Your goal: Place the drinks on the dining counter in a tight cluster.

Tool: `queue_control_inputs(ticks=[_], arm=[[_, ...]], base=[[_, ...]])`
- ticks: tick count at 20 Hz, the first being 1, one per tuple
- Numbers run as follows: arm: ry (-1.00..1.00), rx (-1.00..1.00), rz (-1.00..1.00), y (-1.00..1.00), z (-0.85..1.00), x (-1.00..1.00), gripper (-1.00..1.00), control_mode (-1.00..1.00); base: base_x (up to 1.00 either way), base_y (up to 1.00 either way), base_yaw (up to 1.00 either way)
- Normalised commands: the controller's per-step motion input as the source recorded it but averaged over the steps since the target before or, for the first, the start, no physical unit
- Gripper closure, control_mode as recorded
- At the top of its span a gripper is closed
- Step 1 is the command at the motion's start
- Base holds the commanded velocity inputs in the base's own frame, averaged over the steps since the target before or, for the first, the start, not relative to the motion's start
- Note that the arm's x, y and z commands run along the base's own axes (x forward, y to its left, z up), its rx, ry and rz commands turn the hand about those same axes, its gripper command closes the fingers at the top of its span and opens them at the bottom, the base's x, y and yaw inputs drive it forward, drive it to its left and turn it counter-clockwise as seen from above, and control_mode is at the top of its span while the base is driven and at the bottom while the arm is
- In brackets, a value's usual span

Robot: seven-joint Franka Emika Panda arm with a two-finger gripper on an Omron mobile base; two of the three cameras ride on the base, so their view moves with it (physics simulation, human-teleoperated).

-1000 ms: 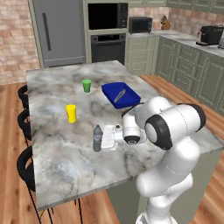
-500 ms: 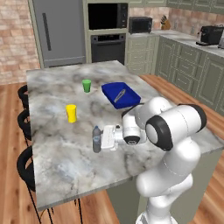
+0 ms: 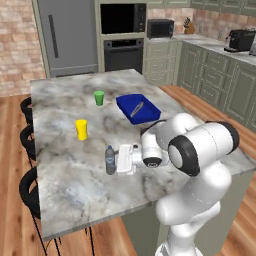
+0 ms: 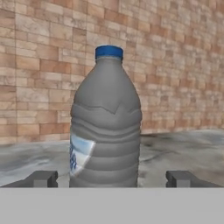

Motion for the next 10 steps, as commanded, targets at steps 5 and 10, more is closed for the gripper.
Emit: queue_control_inputs(ticks=[5,10], arm=[[-0.03,0.00,0.00,0.00,0.00,-0.20,-1.00,-1.00],[-0.02,0.00,0.00,-0.16,0.07,-0.05,-1.00,-1.00]], base=[[0.00,0.00,0.00],[0.00,0.00,0.00]])
